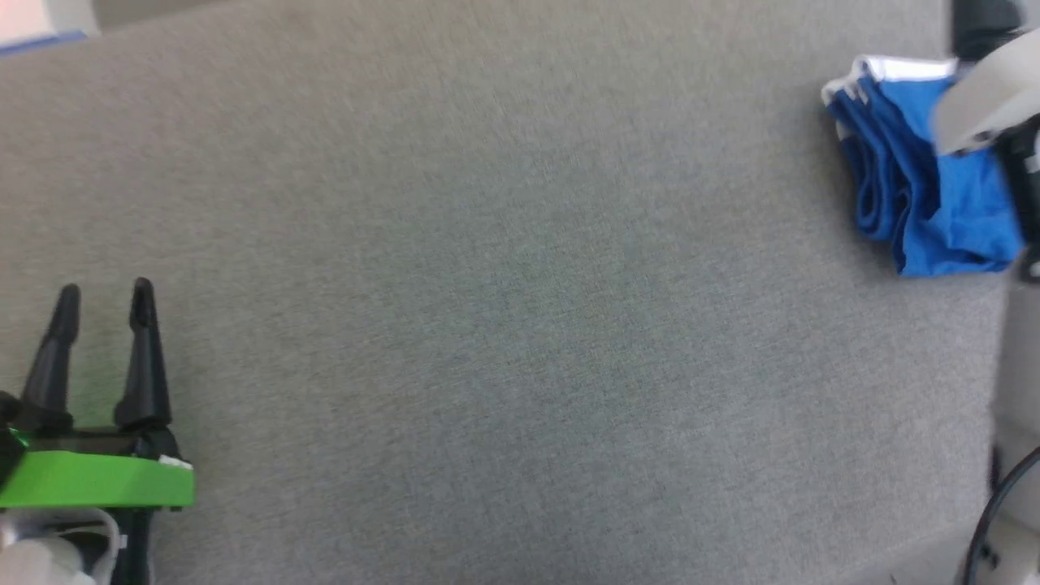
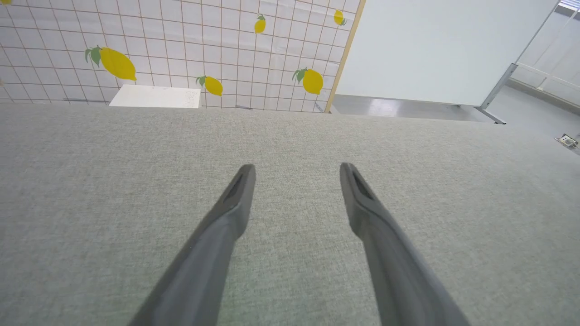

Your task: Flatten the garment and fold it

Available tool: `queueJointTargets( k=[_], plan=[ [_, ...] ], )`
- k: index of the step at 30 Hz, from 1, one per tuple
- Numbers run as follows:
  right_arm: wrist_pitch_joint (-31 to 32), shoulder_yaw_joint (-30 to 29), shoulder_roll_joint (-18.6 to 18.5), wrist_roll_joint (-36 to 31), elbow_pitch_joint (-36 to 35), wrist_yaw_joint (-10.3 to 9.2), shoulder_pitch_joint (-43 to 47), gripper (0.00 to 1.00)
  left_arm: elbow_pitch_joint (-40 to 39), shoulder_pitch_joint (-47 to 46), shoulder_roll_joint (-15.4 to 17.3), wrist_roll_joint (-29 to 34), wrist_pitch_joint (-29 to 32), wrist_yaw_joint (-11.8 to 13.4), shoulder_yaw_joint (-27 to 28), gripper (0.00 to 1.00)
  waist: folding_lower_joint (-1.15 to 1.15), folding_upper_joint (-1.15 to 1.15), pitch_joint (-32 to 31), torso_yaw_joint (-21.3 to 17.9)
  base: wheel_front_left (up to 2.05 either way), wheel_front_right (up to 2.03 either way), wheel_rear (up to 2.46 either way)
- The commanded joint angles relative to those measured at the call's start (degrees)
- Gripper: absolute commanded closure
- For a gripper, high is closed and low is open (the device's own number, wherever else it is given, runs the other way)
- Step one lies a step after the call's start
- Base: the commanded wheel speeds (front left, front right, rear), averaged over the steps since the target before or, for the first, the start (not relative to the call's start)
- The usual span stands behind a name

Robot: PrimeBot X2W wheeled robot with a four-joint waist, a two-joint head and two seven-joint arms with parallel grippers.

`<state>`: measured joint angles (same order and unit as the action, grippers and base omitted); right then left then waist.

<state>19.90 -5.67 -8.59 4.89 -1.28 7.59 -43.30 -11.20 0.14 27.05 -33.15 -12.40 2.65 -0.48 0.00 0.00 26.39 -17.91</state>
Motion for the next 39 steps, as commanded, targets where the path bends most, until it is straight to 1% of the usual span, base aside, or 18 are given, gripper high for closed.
queueJointTargets(
  k=[1,3,6,11,13,17,20,23,29,39],
  plan=[
    [-1.35,1.35,1.09,1.08,-1.46,-0.1,1.45,0.0,0.7,-0.96,-0.63,0.64,-0.65,0.4,-0.12,0.0,0.0,0.0,-7.95,4.44,0.0,0.0,0.0],
    [-3.51,3.27,2.52,2.7,-3.34,-0.1,2.73,0.0,1.74,-0.87,-1.55,0.89,-0.99,0.83,-0.4,0.0,0.0,0.0,-10.14,5.67,0.0,0.0,0.0],
    [-7.46,6.99,3.55,3.66,-5.3,-0.1,5.66,0.0,3.25,-1.08,-2.84,1.34,-1.38,1.44,-0.89,0.0,0.0,0.0,-13.17,8.18,0.0,0.0,0.0],
    [-14.34,9.63,5.34,5.28,-5.84,-0.1,10.95,0.0,4.73,-1.13,-4.43,1.81,-1.84,2.49,-0.82,0.0,0.0,0.0,-16.66,11.64,0.0,0.0,0.0],
    [-17.57,9.69,5.61,6.77,-5.33,-0.1,13.2,0.0,5.17,-1.06,-4.83,2.01,-1.96,2.9,-0.64,0.0,0.0,0.0,-17.75,12.83,0.0,0.0,0.0],
    [-25.01,9.57,5.68,12.08,-2.63,-0.1,17.75,0.0,5.94,-1.09,-5.66,2.21,-2.14,3.54,-0.34,0.0,0.0,0.0,-19.27,14.93,0.0,0.0,0.0],
    [-29.23,10.69,5.69,13.91,0.51,-0.1,20.88,0.0,6.51,-1.07,-6.4,2.49,-2.25,3.86,-0.41,0.0,0.0,0.0,-20.19,16.04,0.0,0.0,0.0],
    [-32.31,10.79,5.69,14.33,3.75,-0.1,23.65,0.0,7.14,-1.23,-7.48,2.91,-2.37,4.03,-0.68,0.0,0.0,0.0,-21.14,17.06,0.0,0.0,0.0],
    [-34.63,10.0,5.7,13.04,6.8,-0.1,28.46,0.0,8.61,-1.21,-9.54,4.02,-2.51,3.86,-1.71,0.0,0.0,0.0,-22.87,18.34,0.0,0.0,0.0],
    [-34.88,6.19,5.7,10.57,8.05,-0.1,36.07,0.0,12.17,-1.12,-12.16,7.03,-2.58,2.33,-5.76,0.0,0.0,0.0,-24.92,18.85,0.0,0.0,0.0]
  ],
)
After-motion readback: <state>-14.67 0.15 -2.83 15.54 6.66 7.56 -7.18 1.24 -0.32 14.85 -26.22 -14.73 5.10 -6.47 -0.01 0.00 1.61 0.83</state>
